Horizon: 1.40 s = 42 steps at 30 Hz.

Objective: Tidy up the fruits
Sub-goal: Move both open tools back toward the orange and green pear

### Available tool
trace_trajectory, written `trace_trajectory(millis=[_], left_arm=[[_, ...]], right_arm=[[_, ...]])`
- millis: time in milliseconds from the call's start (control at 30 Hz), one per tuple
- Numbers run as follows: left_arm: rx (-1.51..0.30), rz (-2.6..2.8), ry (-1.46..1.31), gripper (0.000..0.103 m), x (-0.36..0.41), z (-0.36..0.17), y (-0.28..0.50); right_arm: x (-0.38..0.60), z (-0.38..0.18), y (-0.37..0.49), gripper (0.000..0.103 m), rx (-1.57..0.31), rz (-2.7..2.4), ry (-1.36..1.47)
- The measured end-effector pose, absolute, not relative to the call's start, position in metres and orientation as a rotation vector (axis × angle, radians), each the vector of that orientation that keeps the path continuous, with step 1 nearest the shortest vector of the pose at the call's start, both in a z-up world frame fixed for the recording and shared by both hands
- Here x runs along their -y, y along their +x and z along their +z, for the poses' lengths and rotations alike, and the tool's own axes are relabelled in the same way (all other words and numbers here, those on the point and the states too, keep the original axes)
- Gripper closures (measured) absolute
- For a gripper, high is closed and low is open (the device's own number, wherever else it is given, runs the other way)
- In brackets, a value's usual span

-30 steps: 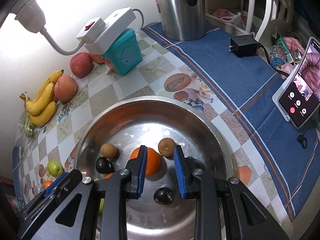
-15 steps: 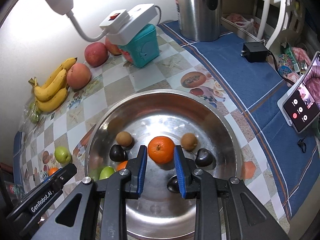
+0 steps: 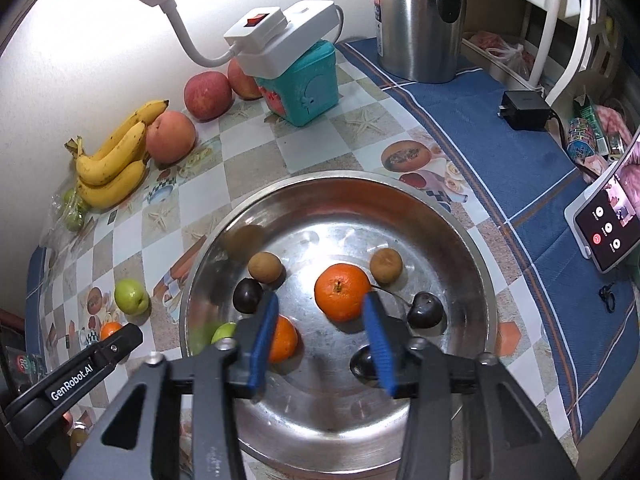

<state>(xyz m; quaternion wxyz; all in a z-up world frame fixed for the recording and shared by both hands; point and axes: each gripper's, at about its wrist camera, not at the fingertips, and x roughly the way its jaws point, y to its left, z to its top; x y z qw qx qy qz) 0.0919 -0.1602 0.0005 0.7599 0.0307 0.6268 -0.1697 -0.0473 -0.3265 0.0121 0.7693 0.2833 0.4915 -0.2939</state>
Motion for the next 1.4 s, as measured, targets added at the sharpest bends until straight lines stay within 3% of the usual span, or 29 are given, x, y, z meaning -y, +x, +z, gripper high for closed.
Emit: trace_trajectory(millis=[100, 300, 667, 733, 1267, 1400], left_arm=[[-1.361, -0.341, 0.073, 0.031, 0.157, -0.001, 0.093], [-1.356, -0.291, 0.084, 0.023, 0.15, -0.003, 0.095], [-1.324, -0.233, 0.073, 0.001, 0.134, -0.002, 0.101], [-1.321, -0.219, 0.064, 0.001, 0.129, -0.001, 0.103], [-1.305, -0.142, 0.055, 0.0, 0.101, 0.0, 0.113], [-1.302, -0.125, 0.04, 0.0, 0.092, 0.001, 0.117]], right_arm=[[0.326, 0.011, -0.046, 0.045, -1.072, -0.638, 0.609], [0.323, 0.008, -0.042, 0.031, -1.088, -0.625, 0.588], [0.317, 0.008, -0.038, 0.03, -1.094, -0.614, 0.566], [0.317, 0.007, -0.037, 0.017, -1.095, -0.612, 0.566], [0.304, 0.008, -0.028, 0.015, -1.085, -0.58, 0.551], [0.301, 0.008, -0.025, 0.009, -1.081, -0.566, 0.546]])
